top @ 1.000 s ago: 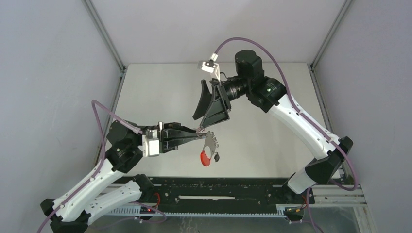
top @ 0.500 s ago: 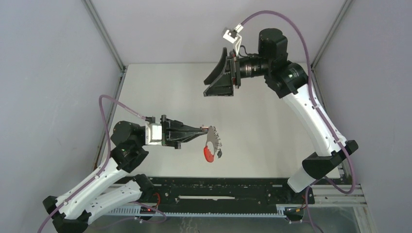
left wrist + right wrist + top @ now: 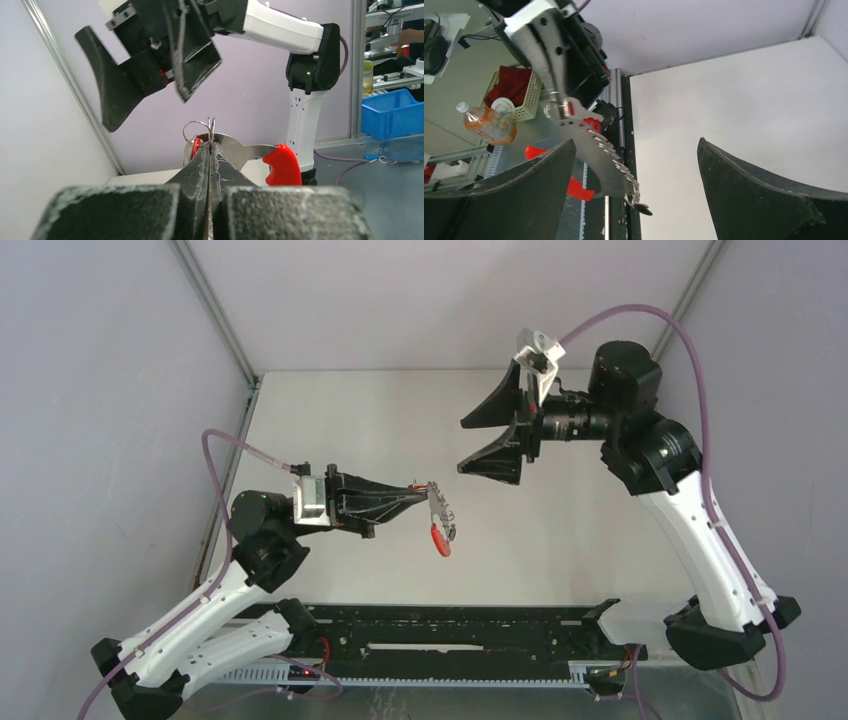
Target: Put the keys on the keyring
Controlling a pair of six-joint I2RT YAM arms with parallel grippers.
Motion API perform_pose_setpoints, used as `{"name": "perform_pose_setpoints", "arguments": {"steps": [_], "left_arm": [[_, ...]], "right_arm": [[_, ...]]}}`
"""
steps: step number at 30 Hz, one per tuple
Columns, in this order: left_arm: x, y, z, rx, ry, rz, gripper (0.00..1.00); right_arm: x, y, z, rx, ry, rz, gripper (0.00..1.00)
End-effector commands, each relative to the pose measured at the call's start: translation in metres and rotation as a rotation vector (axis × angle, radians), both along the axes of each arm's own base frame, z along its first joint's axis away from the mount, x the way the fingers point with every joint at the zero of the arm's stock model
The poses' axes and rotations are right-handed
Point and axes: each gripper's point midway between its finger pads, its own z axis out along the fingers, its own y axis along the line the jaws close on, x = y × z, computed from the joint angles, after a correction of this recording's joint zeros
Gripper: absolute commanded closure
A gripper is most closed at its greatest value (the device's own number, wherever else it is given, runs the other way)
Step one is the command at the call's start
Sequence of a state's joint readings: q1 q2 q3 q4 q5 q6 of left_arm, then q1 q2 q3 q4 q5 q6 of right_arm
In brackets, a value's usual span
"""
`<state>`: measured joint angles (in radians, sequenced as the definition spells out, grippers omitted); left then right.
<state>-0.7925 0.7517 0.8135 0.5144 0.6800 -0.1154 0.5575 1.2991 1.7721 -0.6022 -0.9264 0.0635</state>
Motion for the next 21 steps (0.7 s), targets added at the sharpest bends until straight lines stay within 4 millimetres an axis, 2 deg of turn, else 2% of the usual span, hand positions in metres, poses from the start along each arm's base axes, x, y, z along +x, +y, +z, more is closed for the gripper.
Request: {"name": "perform_pose_setpoints", "arguments": {"steps": [1, 4, 8, 17, 21], "left_arm": [[-0.005, 0.006, 0.008, -0.033, -0.024, -0.002, 1.00], [-0.004, 0.005, 0.002, -0.009, -0.023, -0.001, 1.00], [-0.004, 0.002, -0.006, 0.019, -0.025, -0.011, 1.00], [-0.002, 0.002, -0.010, 0.040, -0.017, -0.013, 1.00], [0.000, 0.002, -0.010, 0.039, -0.013, -0.005, 1.00]], "right_arm": [[-0.024, -0.008, 0.023, 0.041, -0.256, 0.022, 0.00], [-0.039, -0.001, 0.015, -0.035, -0.392, 0.027, 0.01], [-0.058, 0.015, 0.005, -0.104, -0.449, 0.113, 0.12], [-0.066, 0.034, -0.002, -0.160, -0.504, 0.157, 0.36], [-0.071, 0.035, 0.000, -0.156, -0.521, 0.172, 0.39]]}}
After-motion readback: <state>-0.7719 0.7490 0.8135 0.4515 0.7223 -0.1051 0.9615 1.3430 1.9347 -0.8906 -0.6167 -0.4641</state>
